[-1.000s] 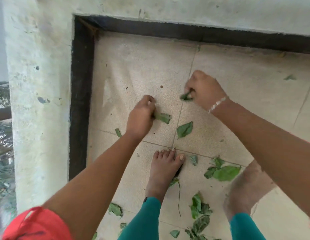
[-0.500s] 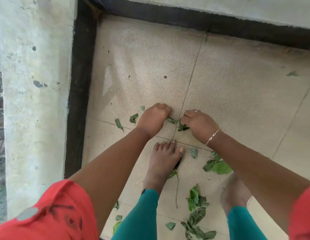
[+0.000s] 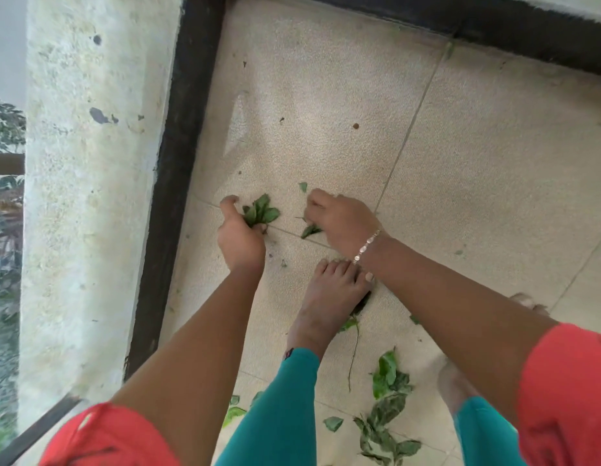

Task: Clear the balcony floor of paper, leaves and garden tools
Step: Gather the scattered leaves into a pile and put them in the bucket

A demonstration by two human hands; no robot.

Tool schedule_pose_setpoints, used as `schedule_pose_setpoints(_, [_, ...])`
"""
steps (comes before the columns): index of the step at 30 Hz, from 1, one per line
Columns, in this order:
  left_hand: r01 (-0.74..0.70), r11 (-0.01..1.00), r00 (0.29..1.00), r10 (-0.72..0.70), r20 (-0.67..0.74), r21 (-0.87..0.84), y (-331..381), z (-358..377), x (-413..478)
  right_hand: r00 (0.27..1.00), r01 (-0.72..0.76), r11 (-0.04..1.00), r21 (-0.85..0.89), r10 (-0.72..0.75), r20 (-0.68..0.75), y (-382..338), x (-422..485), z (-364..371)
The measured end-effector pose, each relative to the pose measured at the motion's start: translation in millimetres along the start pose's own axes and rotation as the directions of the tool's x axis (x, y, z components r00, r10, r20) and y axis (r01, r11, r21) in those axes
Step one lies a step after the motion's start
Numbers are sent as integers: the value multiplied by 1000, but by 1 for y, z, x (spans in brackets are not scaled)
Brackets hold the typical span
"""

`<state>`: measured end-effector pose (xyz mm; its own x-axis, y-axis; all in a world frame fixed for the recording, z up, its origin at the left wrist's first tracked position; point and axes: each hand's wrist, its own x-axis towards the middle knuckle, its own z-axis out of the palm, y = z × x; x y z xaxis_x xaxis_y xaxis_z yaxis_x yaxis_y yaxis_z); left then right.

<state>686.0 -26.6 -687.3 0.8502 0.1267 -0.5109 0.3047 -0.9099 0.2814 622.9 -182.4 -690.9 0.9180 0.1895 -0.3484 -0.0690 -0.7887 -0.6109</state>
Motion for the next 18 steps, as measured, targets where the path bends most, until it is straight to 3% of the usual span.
schedule_pose_setpoints(7, [85, 996, 996, -85, 13, -31, -2, 5, 17, 979, 136, 971, -195, -102, 179, -22, 58, 7])
schedule_pose_setpoints(10, [92, 992, 996, -91, 20, -84, -2, 0, 19, 984, 52, 991, -124, -29, 177, -17, 55, 5])
schedule_pose_setpoints(13, [24, 994, 999, -19, 47, -105, -1, -5, 12, 997, -4, 996, -86, 11, 79, 4, 27, -7])
schedule_pose_setpoints(18, [-123, 992, 992, 123, 12, -2, 0, -4, 0, 976, -144, 989, 11, 141, 164, 48, -58, -12])
